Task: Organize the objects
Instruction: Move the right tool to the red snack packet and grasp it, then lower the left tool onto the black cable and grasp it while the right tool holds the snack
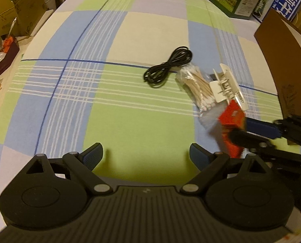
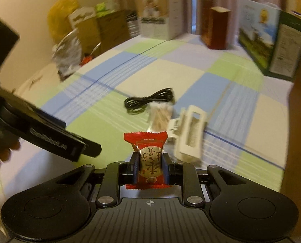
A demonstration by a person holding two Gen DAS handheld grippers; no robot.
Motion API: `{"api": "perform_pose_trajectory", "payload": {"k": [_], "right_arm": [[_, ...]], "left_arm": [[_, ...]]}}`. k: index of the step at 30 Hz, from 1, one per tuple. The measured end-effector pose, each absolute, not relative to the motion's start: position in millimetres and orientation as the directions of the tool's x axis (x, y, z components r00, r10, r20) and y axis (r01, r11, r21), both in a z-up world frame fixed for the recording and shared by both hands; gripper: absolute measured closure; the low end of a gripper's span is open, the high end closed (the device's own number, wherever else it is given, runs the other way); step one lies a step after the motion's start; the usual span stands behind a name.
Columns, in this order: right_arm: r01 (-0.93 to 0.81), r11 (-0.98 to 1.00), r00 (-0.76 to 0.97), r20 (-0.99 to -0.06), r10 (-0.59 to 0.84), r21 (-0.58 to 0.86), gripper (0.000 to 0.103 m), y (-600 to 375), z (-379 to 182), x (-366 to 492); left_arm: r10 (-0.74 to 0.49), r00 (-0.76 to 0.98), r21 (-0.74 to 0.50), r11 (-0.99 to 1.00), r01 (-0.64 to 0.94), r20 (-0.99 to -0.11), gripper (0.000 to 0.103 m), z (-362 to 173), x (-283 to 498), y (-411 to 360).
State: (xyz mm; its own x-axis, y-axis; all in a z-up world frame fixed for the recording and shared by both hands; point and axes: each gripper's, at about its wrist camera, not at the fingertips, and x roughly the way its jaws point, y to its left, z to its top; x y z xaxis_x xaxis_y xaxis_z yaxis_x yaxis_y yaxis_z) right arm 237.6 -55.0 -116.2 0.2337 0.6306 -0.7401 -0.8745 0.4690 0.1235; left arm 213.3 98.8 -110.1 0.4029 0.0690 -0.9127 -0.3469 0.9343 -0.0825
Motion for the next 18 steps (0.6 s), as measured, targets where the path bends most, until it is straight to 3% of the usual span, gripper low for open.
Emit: {"api": "perform_pose_trajectory", "payload": {"k": [8, 18], "right_arm": [[-0.713, 0.682, 0.353, -0.755, 0.552, 0.166, 0.083, -85.9, -102.9, 260.5], [-0.616, 0.767, 0.417, -0.752, 0.511, 0.179, 0.083, -85.5, -103.0, 292.3]], "left_arm": [[0.049, 0.457, -0.087, 0.958, -0.273, -0.888, 0.016, -105.1, 232.9, 87.9], [0.090, 0.509, -0.009, 0.982, -0.189, -0.856, 0.024, -104.9, 268.3, 108.1]]}}
